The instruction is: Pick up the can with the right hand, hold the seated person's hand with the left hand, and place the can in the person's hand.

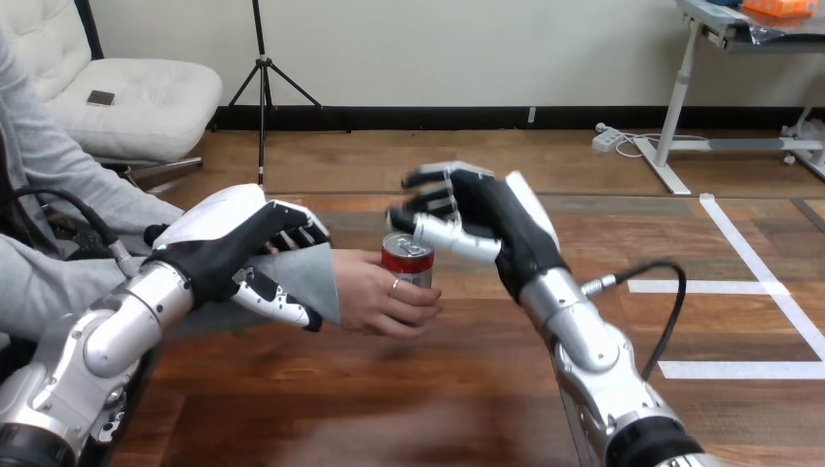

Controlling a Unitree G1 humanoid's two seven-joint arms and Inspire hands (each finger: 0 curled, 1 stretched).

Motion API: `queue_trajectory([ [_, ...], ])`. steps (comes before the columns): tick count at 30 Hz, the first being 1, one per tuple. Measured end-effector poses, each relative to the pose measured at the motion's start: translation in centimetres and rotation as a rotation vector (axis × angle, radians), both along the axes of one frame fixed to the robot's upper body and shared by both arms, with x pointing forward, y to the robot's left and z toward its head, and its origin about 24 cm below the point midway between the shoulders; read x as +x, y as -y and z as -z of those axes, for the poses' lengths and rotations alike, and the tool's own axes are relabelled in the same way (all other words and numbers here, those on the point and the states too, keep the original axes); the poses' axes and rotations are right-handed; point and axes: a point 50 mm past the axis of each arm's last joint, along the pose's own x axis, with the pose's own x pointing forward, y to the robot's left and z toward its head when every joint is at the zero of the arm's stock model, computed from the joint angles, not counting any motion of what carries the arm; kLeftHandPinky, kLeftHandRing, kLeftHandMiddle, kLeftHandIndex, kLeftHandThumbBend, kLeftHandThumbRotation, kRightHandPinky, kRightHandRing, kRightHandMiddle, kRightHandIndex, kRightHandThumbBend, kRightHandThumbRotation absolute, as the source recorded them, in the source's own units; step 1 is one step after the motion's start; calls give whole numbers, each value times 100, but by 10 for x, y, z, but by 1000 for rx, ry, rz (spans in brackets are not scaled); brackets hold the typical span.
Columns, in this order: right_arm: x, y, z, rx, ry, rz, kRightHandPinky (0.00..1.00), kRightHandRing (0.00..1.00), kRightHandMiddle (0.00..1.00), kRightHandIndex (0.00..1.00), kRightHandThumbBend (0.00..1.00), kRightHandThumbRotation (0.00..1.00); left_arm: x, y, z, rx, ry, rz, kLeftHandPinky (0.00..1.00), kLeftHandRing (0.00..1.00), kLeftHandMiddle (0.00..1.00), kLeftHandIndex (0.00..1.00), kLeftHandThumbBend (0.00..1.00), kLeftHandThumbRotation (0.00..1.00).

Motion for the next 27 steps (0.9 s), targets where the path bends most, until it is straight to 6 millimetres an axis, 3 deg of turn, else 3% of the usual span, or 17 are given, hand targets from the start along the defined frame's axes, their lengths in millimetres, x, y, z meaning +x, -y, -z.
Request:
queue_trajectory([
  [11,5,-1,-22,42,78,-32,62,75,77,78,100,88,-7,-1,-2,-67,58,-15,59,71,74,72,81,29],
  [16,6,0,-29,55,106,-41,63,76,78,80,100,90,-12,-4,-2,-168,113,-48,57,69,72,71,84,28],
  [27,3,12,-36,71,154,-54,64,75,78,80,100,93,-32,-9,2,-416,219,-71,57,69,72,71,76,23],
])
